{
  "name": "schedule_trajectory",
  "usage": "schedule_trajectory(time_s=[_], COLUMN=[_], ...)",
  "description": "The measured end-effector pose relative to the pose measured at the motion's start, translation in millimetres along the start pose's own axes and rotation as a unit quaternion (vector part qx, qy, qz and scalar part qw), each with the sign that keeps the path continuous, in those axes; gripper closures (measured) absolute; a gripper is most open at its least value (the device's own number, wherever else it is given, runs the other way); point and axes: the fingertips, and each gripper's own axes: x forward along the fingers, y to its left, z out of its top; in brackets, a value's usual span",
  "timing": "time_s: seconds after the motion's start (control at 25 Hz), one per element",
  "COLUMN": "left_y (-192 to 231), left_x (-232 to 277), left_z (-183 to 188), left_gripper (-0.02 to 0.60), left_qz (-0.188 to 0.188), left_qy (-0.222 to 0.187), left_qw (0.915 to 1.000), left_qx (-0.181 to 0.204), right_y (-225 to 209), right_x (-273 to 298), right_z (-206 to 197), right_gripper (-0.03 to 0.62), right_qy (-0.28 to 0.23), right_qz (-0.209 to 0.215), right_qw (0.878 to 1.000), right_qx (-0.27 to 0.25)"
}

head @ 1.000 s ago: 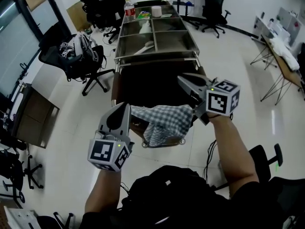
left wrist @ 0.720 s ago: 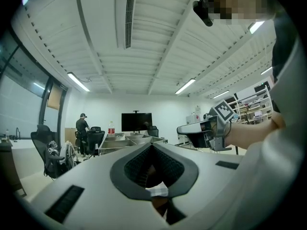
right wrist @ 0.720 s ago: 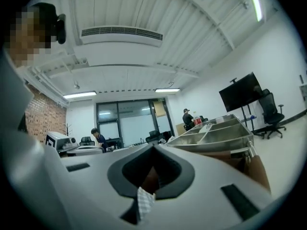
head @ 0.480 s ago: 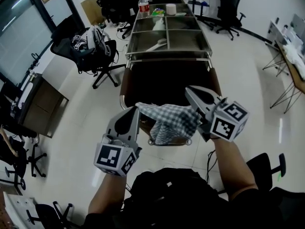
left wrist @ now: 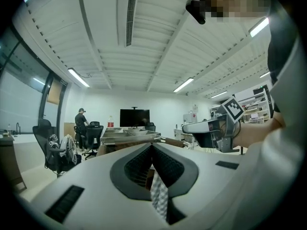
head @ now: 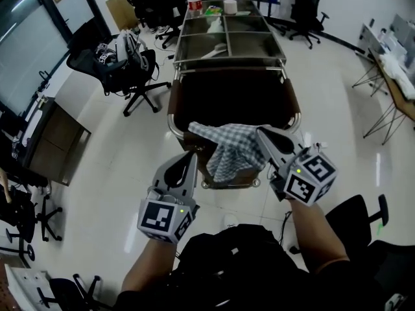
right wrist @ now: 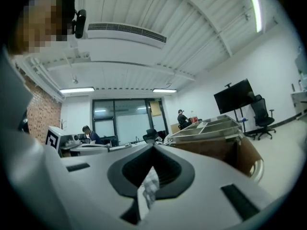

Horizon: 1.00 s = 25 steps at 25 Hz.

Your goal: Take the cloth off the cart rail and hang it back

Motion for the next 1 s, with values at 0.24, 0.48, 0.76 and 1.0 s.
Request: schedule_trajectory(time_s=[0.24,0.48,0.76,1.0], left_y=[-26,-36,-49,-58], left_x=[-46,-94,-122,-129], left_z=[-9,-45,-67,-70], left_gripper=[0.581,0.581,0.581,0.581], left_qz=[-0.046,-0.074,-0.104,-0.119], left_qy=[0.006,0.032,0.031,0.027], left_qw=[0.9989,0.9967,0.9939,0.9922], left_qx=[0.006,-0.011,-0.019,-0.023], right_y=[49,103,132,141], right_x=[-36,-68,-95,-102], right_z=[-50,-110,-129,-122], right_gripper=[0.588,0.588,0.588,0.586], right_qy=[0.028,0.064,0.078,0.065], right_qz=[-0.036,-0.089,-0.124,-0.129], right_qw=[0.999,0.993,0.989,0.989], right_qx=[0.03,0.031,0.022,0.018])
